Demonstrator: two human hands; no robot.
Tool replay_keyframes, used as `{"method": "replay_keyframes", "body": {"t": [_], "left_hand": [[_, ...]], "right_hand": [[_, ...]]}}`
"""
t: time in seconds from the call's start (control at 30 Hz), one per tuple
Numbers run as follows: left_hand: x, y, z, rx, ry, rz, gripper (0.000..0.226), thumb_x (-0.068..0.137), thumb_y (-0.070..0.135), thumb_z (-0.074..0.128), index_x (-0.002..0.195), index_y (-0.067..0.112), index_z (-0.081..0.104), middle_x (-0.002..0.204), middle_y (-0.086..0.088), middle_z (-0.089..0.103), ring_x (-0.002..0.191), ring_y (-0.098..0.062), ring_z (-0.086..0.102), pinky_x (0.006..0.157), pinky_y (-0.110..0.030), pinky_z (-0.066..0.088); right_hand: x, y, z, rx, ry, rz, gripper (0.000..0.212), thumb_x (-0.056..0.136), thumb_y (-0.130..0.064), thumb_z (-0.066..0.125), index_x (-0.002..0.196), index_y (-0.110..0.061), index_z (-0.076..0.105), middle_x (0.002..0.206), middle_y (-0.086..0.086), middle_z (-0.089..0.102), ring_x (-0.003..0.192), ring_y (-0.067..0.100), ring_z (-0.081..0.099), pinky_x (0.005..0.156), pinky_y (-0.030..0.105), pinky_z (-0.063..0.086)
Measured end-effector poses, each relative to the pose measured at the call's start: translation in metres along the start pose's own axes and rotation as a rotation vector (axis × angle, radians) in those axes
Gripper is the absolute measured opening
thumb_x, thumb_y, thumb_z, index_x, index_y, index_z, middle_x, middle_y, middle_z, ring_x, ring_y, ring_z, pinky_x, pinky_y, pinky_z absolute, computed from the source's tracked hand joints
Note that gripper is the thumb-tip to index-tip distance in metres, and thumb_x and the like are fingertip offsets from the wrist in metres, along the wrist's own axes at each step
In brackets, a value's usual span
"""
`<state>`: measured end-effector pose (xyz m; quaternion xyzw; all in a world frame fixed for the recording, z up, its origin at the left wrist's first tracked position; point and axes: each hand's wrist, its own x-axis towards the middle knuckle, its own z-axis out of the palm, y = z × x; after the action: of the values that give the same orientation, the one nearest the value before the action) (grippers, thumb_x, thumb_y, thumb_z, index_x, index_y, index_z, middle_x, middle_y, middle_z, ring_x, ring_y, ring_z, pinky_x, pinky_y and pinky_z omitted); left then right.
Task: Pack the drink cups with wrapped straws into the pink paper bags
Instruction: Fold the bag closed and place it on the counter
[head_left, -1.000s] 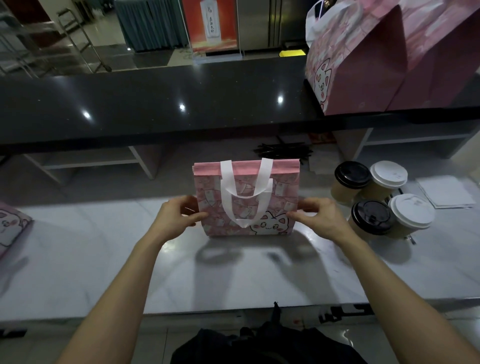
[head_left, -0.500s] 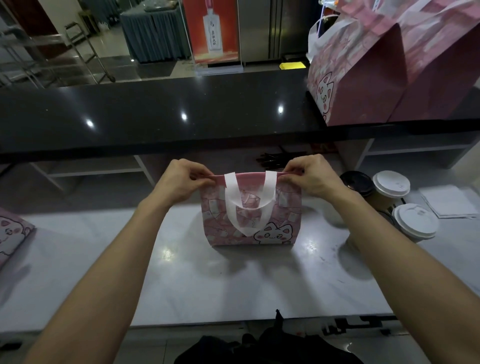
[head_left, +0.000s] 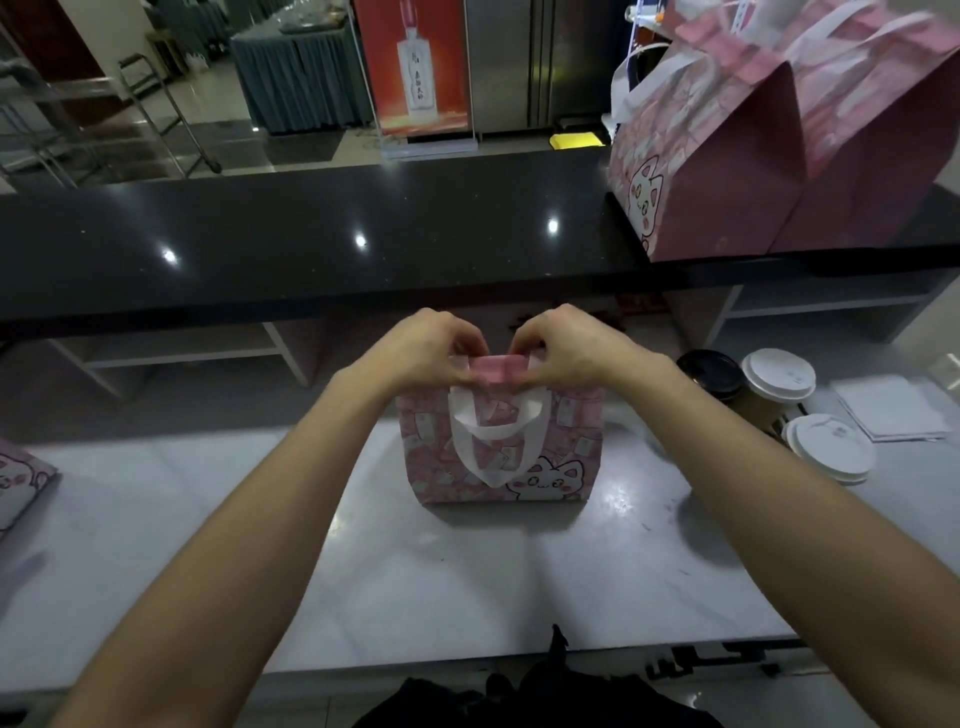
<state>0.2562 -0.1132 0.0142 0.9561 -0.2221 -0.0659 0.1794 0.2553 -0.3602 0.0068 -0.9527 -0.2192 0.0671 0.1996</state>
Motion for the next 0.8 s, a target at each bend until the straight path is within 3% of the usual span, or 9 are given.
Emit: {"method": "replay_keyframes", "body": {"t": [0.1, 0.2, 0.33, 0.5, 0.6, 0.67, 0.73, 0.8], "left_hand": [[0.006, 0.004, 0.005, 0.092, 0.029, 0.001, 0.017, 0.083, 0.041, 0.092, 0.090, 0.041, 0.076, 0.088, 0.019, 0.072, 0.088, -0.003, 0.068, 0.075, -0.029, 0.058], [0.005, 0.004, 0.005, 0.096, 0.084, 0.039, 0.022, 0.087, 0.035, 0.088, 0.079, 0.046, 0.071, 0.082, 0.021, 0.070, 0.086, -0.005, 0.069, 0.074, -0.030, 0.057], [0.004, 0.004, 0.009, 0.115, 0.056, 0.082, 0.007, 0.091, 0.050, 0.084, 0.091, 0.045, 0.079, 0.086, 0.027, 0.068, 0.092, -0.003, 0.066, 0.076, -0.030, 0.054], [0.003, 0.001, 0.007, 0.101, 0.104, 0.096, 0.018, 0.091, 0.061, 0.079, 0.098, 0.045, 0.084, 0.086, 0.030, 0.066, 0.092, -0.005, 0.065, 0.075, -0.032, 0.055], [0.002, 0.004, 0.007, 0.108, 0.110, 0.102, 0.021, 0.094, 0.060, 0.077, 0.102, 0.043, 0.085, 0.092, 0.027, 0.069, 0.097, -0.007, 0.067, 0.079, -0.035, 0.059], [0.001, 0.001, 0.007, 0.060, 0.110, 0.095, 0.027, 0.096, 0.058, 0.076, 0.119, 0.044, 0.081, 0.109, 0.024, 0.073, 0.105, -0.004, 0.067, 0.086, -0.033, 0.059], [-0.009, -0.010, 0.000, -0.129, 0.067, 0.040, 0.049, 0.096, 0.053, 0.077, 0.143, 0.047, 0.066, 0.124, 0.020, 0.071, 0.113, -0.001, 0.066, 0.093, -0.025, 0.057], [-0.023, -0.030, -0.009, -0.275, 0.024, -0.033, 0.055, 0.096, 0.049, 0.079, 0.147, 0.047, 0.062, 0.128, 0.021, 0.069, 0.117, 0.001, 0.066, 0.096, -0.020, 0.055]], "right_hand": [[0.006, -0.002, 0.006, -0.042, 0.067, -0.034, 0.016, 0.082, -0.049, 0.090, 0.086, -0.038, 0.078, 0.087, -0.015, 0.069, 0.086, 0.007, 0.066, 0.064, 0.030, 0.052], [0.005, -0.001, 0.007, -0.030, 0.102, -0.064, 0.014, 0.086, -0.048, 0.087, 0.082, -0.036, 0.080, 0.081, -0.015, 0.069, 0.082, 0.005, 0.065, 0.064, 0.031, 0.055], [0.002, 0.000, 0.011, -0.037, 0.092, -0.078, 0.013, 0.091, -0.042, 0.084, 0.082, -0.034, 0.080, 0.077, -0.016, 0.068, 0.080, 0.005, 0.064, 0.069, 0.036, 0.058], [-0.004, 0.000, 0.005, 0.024, 0.113, -0.053, 0.016, 0.091, -0.054, 0.082, 0.094, -0.039, 0.085, 0.086, -0.022, 0.074, 0.089, 0.002, 0.068, 0.075, 0.029, 0.058], [-0.005, -0.001, 0.005, 0.014, 0.132, -0.074, 0.018, 0.094, -0.050, 0.081, 0.097, -0.034, 0.087, 0.089, -0.018, 0.078, 0.090, 0.004, 0.071, 0.080, 0.032, 0.062], [-0.007, 0.002, 0.006, 0.067, 0.117, -0.056, 0.037, 0.088, -0.061, 0.083, 0.117, -0.037, 0.083, 0.109, -0.019, 0.079, 0.104, 0.003, 0.071, 0.087, 0.028, 0.059], [-0.017, 0.014, 0.001, 0.207, 0.085, 0.013, 0.088, 0.068, -0.081, 0.086, 0.145, -0.043, 0.065, 0.133, -0.022, 0.070, 0.118, -0.001, 0.064, 0.098, 0.024, 0.052], [-0.031, 0.033, -0.005, 0.247, 0.074, 0.095, 0.112, 0.056, -0.089, 0.086, 0.152, -0.040, 0.057, 0.139, -0.022, 0.064, 0.124, -0.001, 0.061, 0.103, 0.026, 0.048]]}}
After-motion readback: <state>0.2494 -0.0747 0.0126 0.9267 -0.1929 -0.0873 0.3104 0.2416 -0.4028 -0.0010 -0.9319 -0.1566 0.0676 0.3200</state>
